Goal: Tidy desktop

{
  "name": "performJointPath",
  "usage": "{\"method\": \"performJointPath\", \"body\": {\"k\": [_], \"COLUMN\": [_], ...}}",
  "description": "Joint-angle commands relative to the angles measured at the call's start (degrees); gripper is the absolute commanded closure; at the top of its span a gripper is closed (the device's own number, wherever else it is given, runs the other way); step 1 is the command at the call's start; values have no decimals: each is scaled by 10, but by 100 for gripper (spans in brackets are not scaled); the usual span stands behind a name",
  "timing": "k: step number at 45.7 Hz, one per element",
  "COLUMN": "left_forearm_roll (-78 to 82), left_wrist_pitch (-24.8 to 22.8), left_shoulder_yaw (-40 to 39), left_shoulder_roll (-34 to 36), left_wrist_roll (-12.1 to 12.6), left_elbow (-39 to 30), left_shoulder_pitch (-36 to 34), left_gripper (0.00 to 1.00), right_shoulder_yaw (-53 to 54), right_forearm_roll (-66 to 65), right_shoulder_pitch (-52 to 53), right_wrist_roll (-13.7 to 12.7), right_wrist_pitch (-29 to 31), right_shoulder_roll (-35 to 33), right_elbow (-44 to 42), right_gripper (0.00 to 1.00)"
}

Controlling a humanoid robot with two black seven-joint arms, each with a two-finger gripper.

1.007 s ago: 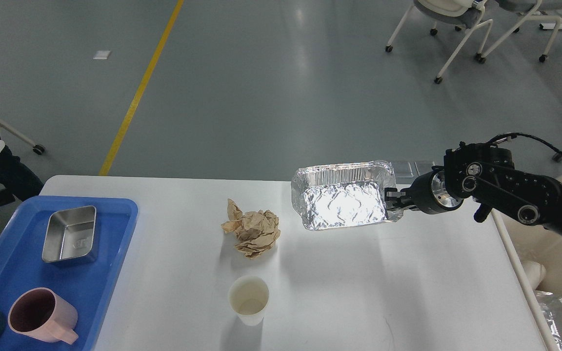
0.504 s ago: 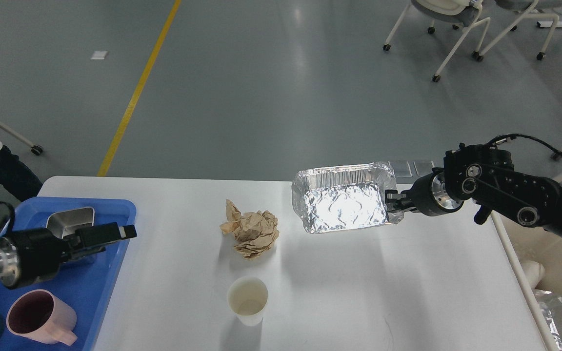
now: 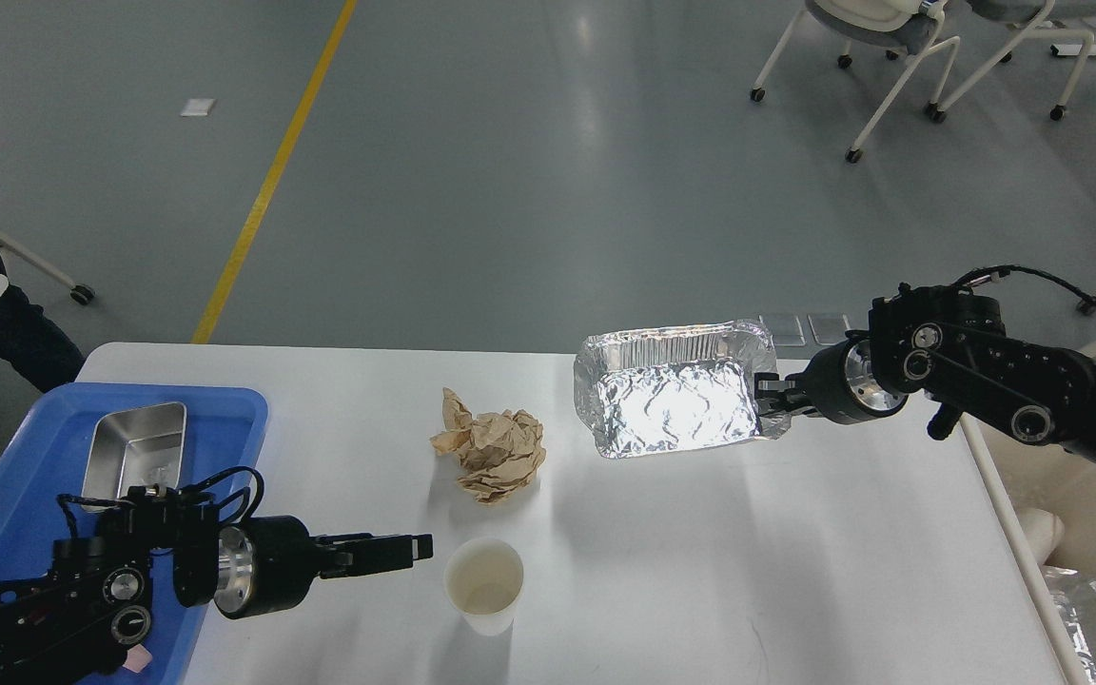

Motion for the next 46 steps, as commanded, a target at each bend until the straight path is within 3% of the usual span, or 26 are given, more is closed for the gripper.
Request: {"method": "performJointPath", "body": {"k": [1, 13, 23, 33, 39, 46], "left_forearm_roll": [9, 86, 104, 129, 132, 136], "left_wrist_pitch": [0, 13, 13, 11, 9, 5], "left_shoulder_yaw": [2, 35, 47, 47, 51, 51], "left_shoulder_roll": [-51, -112, -113, -110, -112, -116], "left_wrist_roll": [1, 11, 11, 11, 12, 10], "left_elbow": [30, 54, 63, 64, 81, 94], "left_shoulder_pitch": [-7, -8, -7, -10, -10, -10], "left_gripper": [3, 4, 9, 43, 75, 99], "right_shoulder_yaw": [0, 0, 0, 0, 0, 0], "right_forearm_roll": [0, 2, 2, 2, 2, 2], "right_shoulder_pitch": [0, -1, -3, -4, -4, -5], "right_wrist_roll": [1, 1, 1, 1, 1, 1], "right_wrist_pitch": [-4, -9, -9, -11, -12, -14], "right_shoulder_roll": [1, -3, -6, -4, -5, -5], "right_elbow": [0, 1, 1, 1, 1, 1], "right_gripper": [100, 100, 100, 100, 100, 100]}}
